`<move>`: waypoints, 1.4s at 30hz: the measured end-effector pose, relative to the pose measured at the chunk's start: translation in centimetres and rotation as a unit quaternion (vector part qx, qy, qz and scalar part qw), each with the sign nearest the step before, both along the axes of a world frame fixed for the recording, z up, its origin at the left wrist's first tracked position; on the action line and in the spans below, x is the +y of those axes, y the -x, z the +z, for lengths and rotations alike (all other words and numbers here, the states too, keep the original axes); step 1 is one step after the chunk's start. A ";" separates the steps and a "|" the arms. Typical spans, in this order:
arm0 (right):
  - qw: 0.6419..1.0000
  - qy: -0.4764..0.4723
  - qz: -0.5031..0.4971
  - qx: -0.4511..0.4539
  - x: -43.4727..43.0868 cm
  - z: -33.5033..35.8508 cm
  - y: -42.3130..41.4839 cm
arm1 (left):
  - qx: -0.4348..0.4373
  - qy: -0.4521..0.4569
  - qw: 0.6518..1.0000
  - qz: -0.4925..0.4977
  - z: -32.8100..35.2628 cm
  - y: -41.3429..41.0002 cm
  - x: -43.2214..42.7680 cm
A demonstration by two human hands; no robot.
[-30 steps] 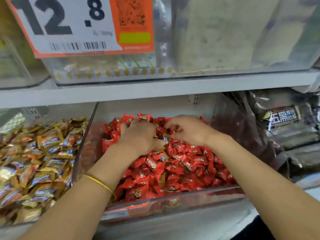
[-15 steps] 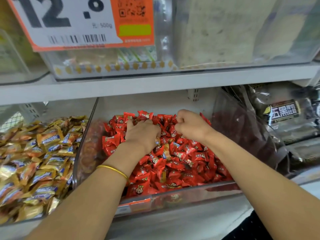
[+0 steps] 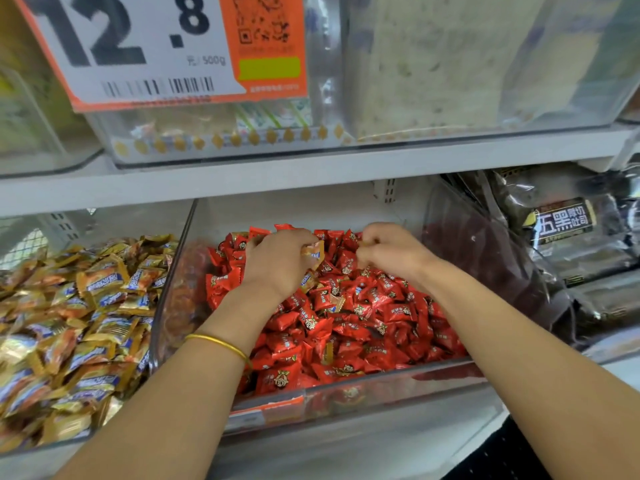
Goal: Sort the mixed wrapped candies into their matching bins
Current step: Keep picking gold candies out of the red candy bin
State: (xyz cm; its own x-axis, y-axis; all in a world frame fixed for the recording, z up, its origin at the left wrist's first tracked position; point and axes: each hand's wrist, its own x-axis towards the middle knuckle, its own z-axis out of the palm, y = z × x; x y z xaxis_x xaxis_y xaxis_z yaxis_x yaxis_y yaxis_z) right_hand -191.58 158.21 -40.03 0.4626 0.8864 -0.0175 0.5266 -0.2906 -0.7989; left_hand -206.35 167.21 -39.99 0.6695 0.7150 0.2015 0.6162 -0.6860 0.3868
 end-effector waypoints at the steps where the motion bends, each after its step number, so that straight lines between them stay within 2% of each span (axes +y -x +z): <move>1: 0.999 -0.006 -0.028 0.017 0.0 0.1 -0.3 | -0.040 0.009 0.999 0.000 0.1 -0.1 0.0; 3: 0.999 0.010 -0.043 0.027 0.1 -0.2 -0.6 | -0.131 0.035 0.991 -0.010 0.4 -0.2 0.1; 5: 0.999 0.033 -0.009 0.028 0.4 -0.7 -0.4 | -0.206 0.082 0.975 -0.013 1.0 -0.2 -0.1; 7: 0.993 0.082 0.050 -0.064 0.7 -1.4 -0.5 | -0.297 0.192 0.935 -0.003 1.5 -0.3 -0.3; 9: 0.971 0.141 0.081 -0.176 1.0 -2.3 -0.4 | -0.376 0.357 0.855 0.021 2.1 -0.3 -0.5; 11: 0.954 0.179 0.073 -0.228 1.2 -2.6 0.0 | -0.419 0.482 0.768 0.051 2.4 -0.2 -0.5; 13: 0.934 0.217 0.060 -0.279 1.3 -2.3 0.5 | -0.447 0.567 0.689 0.063 2.7 -0.2 -0.5; 15: 0.910 0.240 0.066 -0.331 1.4 -2.4 1.0 | -0.460 0.610 0.642 0.066 3.1 -0.2 -0.5; 16: 0.904 0.245 0.071 -0.343 1.5 -2.5 1.2 | -0.454 0.614 0.643 0.067 3.1 -0.3 -0.4; 17: 0.905 0.242 0.074 -0.343 1.4 -2.6 1.3 | -0.437 0.599 0.668 0.067 3.0 -0.4 -0.4; 18: 0.911 0.236 0.076 -0.329 1.4 -2.6 1.3 | -0.401 0.555 0.726 0.066 2.9 -0.4 -0.3; 19: 0.924 0.224 0.073 -0.302 1.4 -2.5 1.0 | -0.345 0.480 0.804 0.062 2.5 -0.4 -0.2; 20: 0.941 0.202 0.066 -0.265 1.3 -2.4 0.7 | -0.279 0.383 0.879 0.048 2.2 -0.3 -0.1; 21: 0.960 0.168 0.055 -0.217 1.2 -2.2 0.5 | -0.218 0.283 0.934 0.022 1.8 -0.3 0.0; 23: 0.989 0.081 0.016 -0.121 1.0 -1.7 0.1 | -0.092 0.122 0.987 -0.049 1.1 -0.2 0.1; 24: 0.994 0.048 -0.003 -0.093 0.9 -1.5 0.0 | -0.015 0.050 0.996 -0.073 0.7 -0.2 0.2; 26: 0.998 0.020 -0.028 -0.061 0.6 -1.2 0.0 | 0.128 -0.051 0.987 -0.083 0.1 -0.2 0.4; 27: 0.998 0.013 -0.036 -0.045 0.4 -1.1 0.0 | 0.173 -0.072 0.979 -0.078 -0.1 -0.1 0.5; 29: 0.999 0.005 -0.039 -0.016 0.0 -0.6 0.0 | 0.206 -0.076 0.973 -0.068 -0.3 0.0 0.6; 33: 0.999 0.052 0.011 0.006 -0.2 -0.1 0.7 | 0.158 -0.056 0.982 -0.091 -0.4 -0.1 0.3; 35: 0.998 0.052 0.014 -0.016 0.0 -0.3 0.8 | 0.061 0.013 0.995 -0.074 -0.1 -0.2 0.2; 38: 0.996 0.068 -0.002 -0.053 0.2 -0.8 0.1 | -0.089 0.096 0.991 -0.027 0.6 -0.2 0.2; 40: 0.993 0.099 0.022 -0.052 0.0 -1.0 0.1 | -0.068 0.065 0.995 -0.024 0.4 -0.1 0.5; 42: 0.988 0.125 0.067 -0.061 0.1 -1.3 0.5 | 0.029 0.017 0.999 -0.042 -0.2 0.0 0.7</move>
